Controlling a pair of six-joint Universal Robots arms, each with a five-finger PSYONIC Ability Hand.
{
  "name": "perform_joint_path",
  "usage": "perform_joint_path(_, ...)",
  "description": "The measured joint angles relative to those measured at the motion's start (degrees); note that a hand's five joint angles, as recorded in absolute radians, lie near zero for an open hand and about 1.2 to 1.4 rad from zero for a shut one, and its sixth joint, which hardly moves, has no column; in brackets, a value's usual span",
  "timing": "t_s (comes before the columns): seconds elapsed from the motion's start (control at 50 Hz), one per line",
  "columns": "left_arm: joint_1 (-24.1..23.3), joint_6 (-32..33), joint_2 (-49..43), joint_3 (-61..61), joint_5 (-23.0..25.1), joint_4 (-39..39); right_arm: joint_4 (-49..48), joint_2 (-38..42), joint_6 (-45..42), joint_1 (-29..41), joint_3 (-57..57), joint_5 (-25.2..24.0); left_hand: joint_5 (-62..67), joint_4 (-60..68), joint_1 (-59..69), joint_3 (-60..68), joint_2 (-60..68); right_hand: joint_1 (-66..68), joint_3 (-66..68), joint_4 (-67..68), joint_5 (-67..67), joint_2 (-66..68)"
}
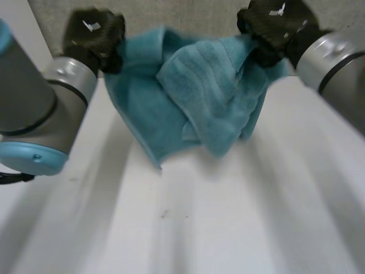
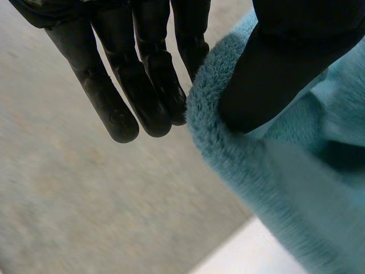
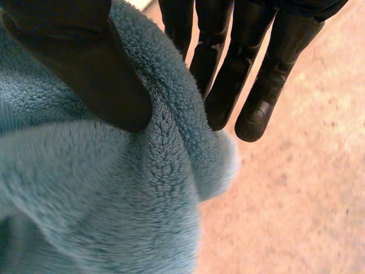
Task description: Fold the laundry
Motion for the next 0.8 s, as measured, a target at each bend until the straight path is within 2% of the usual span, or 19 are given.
perform_joint_path(0.14,1.3,-1.3,4.0,-7.6,-0.3,1.8,6.5,1.9,-1.5,-4.6,-2.4,-13.6,0.0,0.2,0.0,0.1,0.1,0.0,0.0,0.0,0.2,0.0)
perform_joint_path(0.18,1.4,-1.4,4.1,-8.7,-0.3,1.8,7.0,2.2,-1.8,-4.8,-1.9,-14.6,0.0,0.2,0.0,0.1,0.1,0.0,0.0,0.0,0.2,0.0)
perform_joint_path(0.22,1.6,-1.5,3.5,-14.6,-0.1,1.8,8.9,4.8,-5.0,-5.7,2.3,-19.7,0.0,0.2,0.0,0.1,0.1,-0.2,-5.5,-6.0,-0.5,-5.1)
perform_joint_path(0.28,1.7,-1.5,1.6,-18.3,-0.1,1.6,9.7,6.6,-9.0,-5.9,5.6,-21.2,0.0,0.2,0.0,0.1,0.1,-10.9,-18.9,-18.9,-13.6,-18.3)
perform_joint_path(0.36,1.8,-1.3,-1.0,-21.4,-0.1,1.5,10.2,8.4,-14.7,-5.9,9.0,-21.0,0.0,0.2,0.0,0.1,0.1,-15.7,-24.1,-24.7,-19.4,-23.5)
perform_joint_path(0.4,2.6,-1.1,-3.4,-23.6,-0.2,0.8,10.5,9.9,-21.4,-5.8,11.7,-16.6,-0.4,-4.6,-0.6,-4.5,-4.8,-20.8,-30.5,-31.1,-25.8,-29.4)
perform_joint_path(0.44,3.2,-1.1,-3.7,-24.0,-0.2,0.5,10.5,10.1,-22.2,-5.8,12.0,-15.4,-4.5,-9.7,-5.4,-10.2,-10.7,-21.8,-31.8,-32.2,-27.0,-30.6)
perform_joint_path(0.46,4.1,-1.2,-4.0,-24.3,-0.3,-0.1,10.5,10.3,-23.5,-5.7,13.0,-11.1,-6.8,-11.9,-8.2,-11.7,-12.2,-24.2,-34.6,-35.1,-30.1,-33.4)
perform_joint_path(0.5,4.4,-1.2,-4.0,-24.3,-0.3,-0.3,10.5,10.2,-23.5,-5.6,13.2,-9.9,-6.8,-11.9,-8.2,-11.7,-12.2,-24.2,-34.6,-35.1,-30.1,-33.4)
perform_joint_path(0.52,5.0,-1.3,-3.6,-24.3,-0.2,-0.7,10.1,9.8,-22.3,-5.6,13.8,-8.4,-19.3,-23.5,-20.7,-23.2,-23.9,-24.6,-35.0,-35.4,-30.6,-33.8)
perform_joint_path(0.56,5.3,-1.4,-2.5,-24.1,-0.2,-1.0,8.6,8.0,-17.9,-5.5,15.3,-6.9,-25.3,-29.3,-26.5,-28.9,-30.3,-25.0,-35.6,-35.9,-31.1,-34.4)
perform_joint_path(0.58,5.2,-1.4,-1.5,-23.9,-0.1,-1.2,7.2,6.7,-14.5,-5.4,16.4,-6.2,-33.4,-37.5,-35.2,-37.0,-37.6,-25.7,-36.2,-36.6,-31.7,-35.1)
perform_joint_path(0.6,5.2,-1.4,-1.5,-23.9,-0.1,-1.2,7.2,6.7,-14.5,-5.4,16.4,-6.2,-33.4,-37.5,-35.2,-37.0,-37.6,-25.7,-36.2,-36.6,-31.7,-35.1)
perform_joint_path(0.62,4.7,-1.5,0.1,-23.5,0.0,-1.3,4.5,3.9,-8.2,-5.3,18.5,-4.9,-40.4,-44.6,-42.0,-43.9,-44.5,-28.5,-39.6,-40.0,-35.0,-38.7)
perform_joint_path(0.64,4.4,-1.5,0.7,-23.3,0.0,-1.2,3.5,2.9,-5.9,-5.3,19.2,-4.3,-43.5,-47.7,-44.6,-46.9,-47.9,-29.3,-40.6,-41.1,-36.1,-39.7)
perform_joint_path(0.72,2.0,-1.5,2.8,-21.8,0.1,-1.0,-1.4,-2.4,7.6,-5.0,23.2,0.9,-47.0,-50.9,-46.5,-50.4,-51.0,-30.9,-42.2,-43.0,-38.2,-41.4)
perform_joint_path(0.74,2.0,-1.5,2.8,-21.8,0.1,-1.0,-1.4,-2.4,7.6,-5.0,23.2,0.9,-47.0,-50.9,-46.5,-50.4,-51.0,-30.9,-42.2,-43.0,-38.2,-41.4)
perform_joint_path(0.76,0.4,-1.6,2.4,-20.1,0.1,-0.8,-2.8,-4.3,14.7,-4.3,24.7,5.1,-47.2,-50.9,-46.5,-50.4,-51.1,-35.7,-47.4,-48.4,-43.5,-46.9)
perform_joint_path(0.8,-0.6,-1.6,1.5,-18.8,0.0,-0.8,-3.2,-4.8,17.7,-3.7,25.2,7.2,-47.2,-50.9,-46.5,-50.4,-51.1,-38.9,-51.6,-52.3,-47.4,-50.5)
